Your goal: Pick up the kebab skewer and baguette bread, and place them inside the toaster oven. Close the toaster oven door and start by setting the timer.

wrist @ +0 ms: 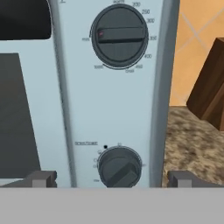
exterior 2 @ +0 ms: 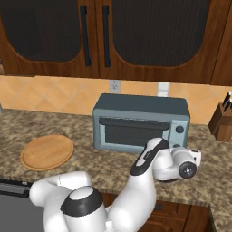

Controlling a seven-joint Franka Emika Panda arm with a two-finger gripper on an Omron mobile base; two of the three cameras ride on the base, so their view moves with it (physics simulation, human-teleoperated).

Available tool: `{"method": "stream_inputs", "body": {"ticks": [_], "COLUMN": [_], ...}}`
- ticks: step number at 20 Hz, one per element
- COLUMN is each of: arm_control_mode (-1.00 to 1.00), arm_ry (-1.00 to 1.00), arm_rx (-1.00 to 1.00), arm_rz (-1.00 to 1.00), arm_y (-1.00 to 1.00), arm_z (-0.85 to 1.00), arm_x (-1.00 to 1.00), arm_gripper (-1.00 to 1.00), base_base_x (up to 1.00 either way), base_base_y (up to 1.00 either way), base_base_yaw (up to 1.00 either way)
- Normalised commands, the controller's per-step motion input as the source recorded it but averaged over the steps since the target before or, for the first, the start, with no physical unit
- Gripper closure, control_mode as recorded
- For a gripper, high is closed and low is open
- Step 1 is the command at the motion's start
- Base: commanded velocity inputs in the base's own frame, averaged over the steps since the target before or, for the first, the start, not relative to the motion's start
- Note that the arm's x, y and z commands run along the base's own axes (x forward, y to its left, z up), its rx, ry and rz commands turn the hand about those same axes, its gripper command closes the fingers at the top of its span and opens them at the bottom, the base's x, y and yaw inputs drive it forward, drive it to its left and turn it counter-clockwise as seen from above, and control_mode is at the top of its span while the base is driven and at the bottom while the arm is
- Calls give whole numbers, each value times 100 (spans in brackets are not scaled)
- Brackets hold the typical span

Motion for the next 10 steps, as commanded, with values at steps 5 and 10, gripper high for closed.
{"method": "stream_inputs", "body": {"ticks": [5,10], "arm_control_mode": [-100,-100], "arm_ry": [0,0], "arm_rx": [0,0], "arm_rz": [0,0], "arm_y": [0,0], "arm_z": [-7,-9], "arm_x": [14,4], "arm_gripper": [-100,-100], "base_base_x": [0,0], "base_base_y": [0,0], "base_base_yaw": [0,0]}}
